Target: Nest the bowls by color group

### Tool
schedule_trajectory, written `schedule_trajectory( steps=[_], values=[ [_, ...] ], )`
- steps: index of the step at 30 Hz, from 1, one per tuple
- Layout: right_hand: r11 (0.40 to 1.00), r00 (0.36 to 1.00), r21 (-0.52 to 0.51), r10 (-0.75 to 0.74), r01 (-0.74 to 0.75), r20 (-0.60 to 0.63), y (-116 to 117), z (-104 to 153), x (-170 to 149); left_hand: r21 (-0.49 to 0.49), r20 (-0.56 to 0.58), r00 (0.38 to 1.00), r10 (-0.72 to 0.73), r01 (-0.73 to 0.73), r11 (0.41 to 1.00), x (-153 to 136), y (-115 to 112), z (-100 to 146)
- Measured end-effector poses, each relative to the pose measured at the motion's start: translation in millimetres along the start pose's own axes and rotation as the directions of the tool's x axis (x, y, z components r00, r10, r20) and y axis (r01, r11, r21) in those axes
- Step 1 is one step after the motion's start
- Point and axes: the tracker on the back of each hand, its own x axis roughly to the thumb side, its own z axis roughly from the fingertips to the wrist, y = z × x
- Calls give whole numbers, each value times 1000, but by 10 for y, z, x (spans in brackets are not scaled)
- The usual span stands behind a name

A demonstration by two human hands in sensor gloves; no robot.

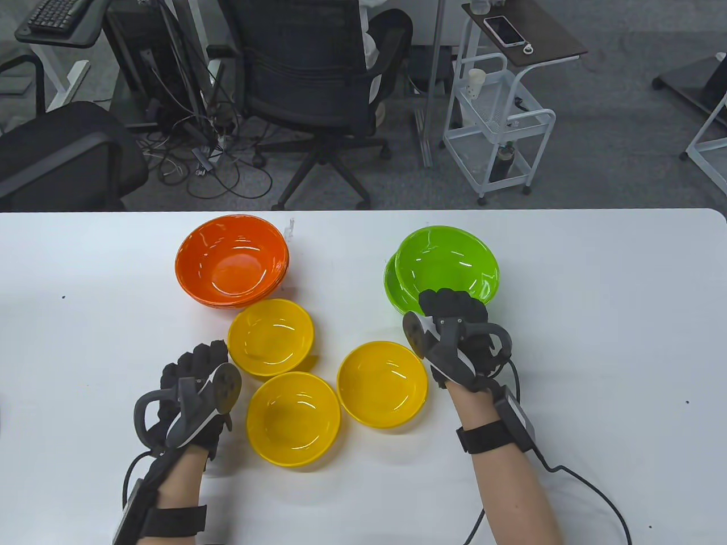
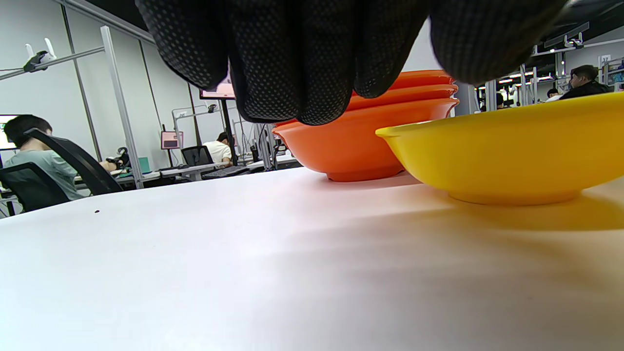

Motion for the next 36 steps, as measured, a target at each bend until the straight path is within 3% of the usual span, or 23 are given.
schedule_trajectory(
  steps=[15, 36],
  values=[
    [999, 998, 35, 32, -34, 49, 195, 23, 206, -4, 2, 1000, 4, -3, 1000, -6, -5, -3],
    [993, 1000, 116, 8, -9, 10, 312, 28, 111, -5, 2, 1000, 2, -2, 1000, -3, -6, -6]
  ],
)
